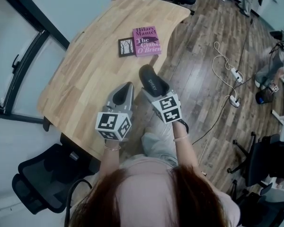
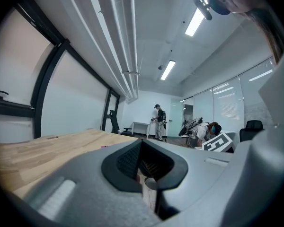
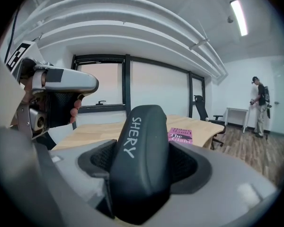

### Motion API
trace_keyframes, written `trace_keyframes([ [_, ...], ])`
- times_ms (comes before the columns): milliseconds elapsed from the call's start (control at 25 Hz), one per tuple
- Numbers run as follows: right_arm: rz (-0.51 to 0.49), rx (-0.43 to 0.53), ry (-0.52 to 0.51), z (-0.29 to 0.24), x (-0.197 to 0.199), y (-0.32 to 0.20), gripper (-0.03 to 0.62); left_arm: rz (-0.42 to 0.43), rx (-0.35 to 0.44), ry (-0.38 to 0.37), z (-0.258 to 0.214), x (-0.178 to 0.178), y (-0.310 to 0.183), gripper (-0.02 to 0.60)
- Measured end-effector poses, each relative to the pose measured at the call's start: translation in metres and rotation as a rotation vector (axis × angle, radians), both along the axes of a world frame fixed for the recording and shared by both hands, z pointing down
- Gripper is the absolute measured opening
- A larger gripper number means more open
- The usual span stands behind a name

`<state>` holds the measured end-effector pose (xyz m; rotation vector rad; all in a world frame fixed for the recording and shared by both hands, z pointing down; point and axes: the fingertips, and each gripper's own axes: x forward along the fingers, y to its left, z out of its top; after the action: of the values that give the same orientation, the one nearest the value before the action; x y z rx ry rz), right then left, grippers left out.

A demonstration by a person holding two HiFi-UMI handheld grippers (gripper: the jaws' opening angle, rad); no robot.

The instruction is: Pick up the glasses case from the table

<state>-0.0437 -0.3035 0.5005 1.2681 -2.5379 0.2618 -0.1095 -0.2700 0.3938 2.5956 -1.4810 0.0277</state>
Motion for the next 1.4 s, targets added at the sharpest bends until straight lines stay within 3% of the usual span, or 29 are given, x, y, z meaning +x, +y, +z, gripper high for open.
trace_keyframes([
  [1400,0.082,0.241,-0.161,-0.111,0.035,0.114,0.347,0.025,0.092,0.008,-0.047,0.016,0.107,0.008],
])
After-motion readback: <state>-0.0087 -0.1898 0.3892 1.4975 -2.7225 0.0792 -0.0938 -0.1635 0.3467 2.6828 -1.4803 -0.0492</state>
